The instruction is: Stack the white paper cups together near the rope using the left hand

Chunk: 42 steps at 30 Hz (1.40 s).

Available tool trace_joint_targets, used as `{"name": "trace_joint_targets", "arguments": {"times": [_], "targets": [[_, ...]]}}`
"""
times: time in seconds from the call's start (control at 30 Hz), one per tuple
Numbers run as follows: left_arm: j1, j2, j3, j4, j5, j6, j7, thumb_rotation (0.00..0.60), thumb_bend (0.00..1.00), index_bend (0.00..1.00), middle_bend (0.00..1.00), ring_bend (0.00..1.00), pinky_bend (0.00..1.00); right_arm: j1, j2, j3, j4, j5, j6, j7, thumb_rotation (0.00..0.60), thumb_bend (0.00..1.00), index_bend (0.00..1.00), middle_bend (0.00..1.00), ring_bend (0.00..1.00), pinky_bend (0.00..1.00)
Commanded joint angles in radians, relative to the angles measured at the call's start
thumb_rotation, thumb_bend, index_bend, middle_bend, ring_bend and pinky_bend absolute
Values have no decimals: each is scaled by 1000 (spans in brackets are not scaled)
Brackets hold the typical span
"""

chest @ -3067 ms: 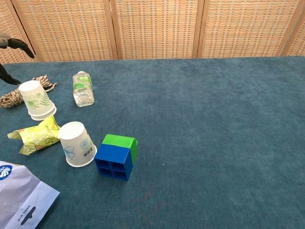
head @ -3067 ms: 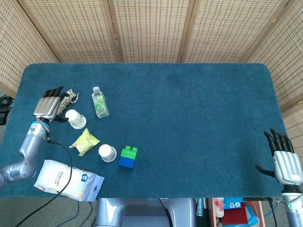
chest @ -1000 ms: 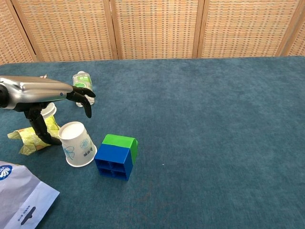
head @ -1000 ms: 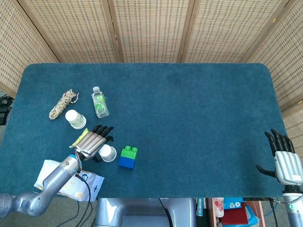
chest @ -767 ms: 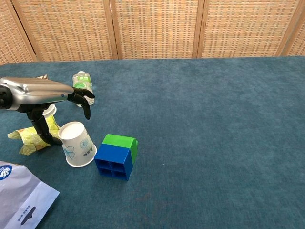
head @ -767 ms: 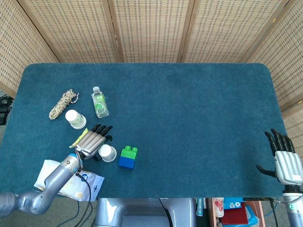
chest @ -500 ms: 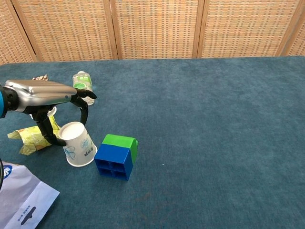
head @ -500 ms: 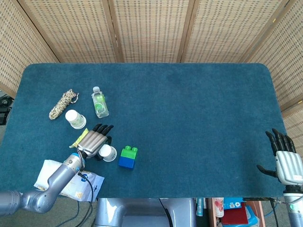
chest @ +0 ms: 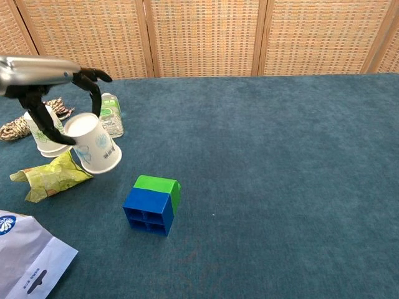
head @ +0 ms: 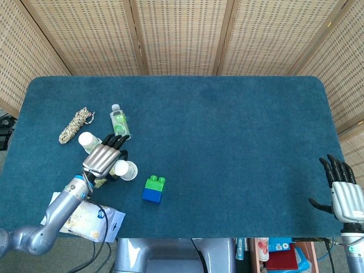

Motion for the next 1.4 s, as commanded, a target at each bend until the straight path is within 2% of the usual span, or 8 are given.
{"name": "trace_joint_targets", "arguments": {"times": [0.03,0.17,0.37,0.63,0.83,1.4], "targets": [[5,83,-30,-31,-4,17,-27,600,220,446,0,0,0,-1,-1,-1,-1,-1,0,-2,600,0,0,0,0,0],[23,162,-46,-11,-19,19,-71,600,220,446,0,0,0,0,-2,-2,-2,-2,0,-7,600,0,0,0,0,0],[41,200,-44,62,-42,-21,-124,600,220,446,0,0,0,2,-5,-4,-3,-4,-2,-14,600,0,0,0,0,0],[59,148,-36,217,-61,-64,-177,600,220,446,0,0,0,3,-6,-4,-5,-1,-5,-20,600,0,0,0,0,0],[55,120,-35,284,-87,-104,-190,600,220,446,0,0,0,4,-7,-5,-4,-1,-8,-22,600,0,0,0,0,0],[61,62,-57,346,-71,-102,-229,600,220,446,0,0,0,4,-8,-5,-3,-2,-8,-19,600,0,0,0,0,0]]}}
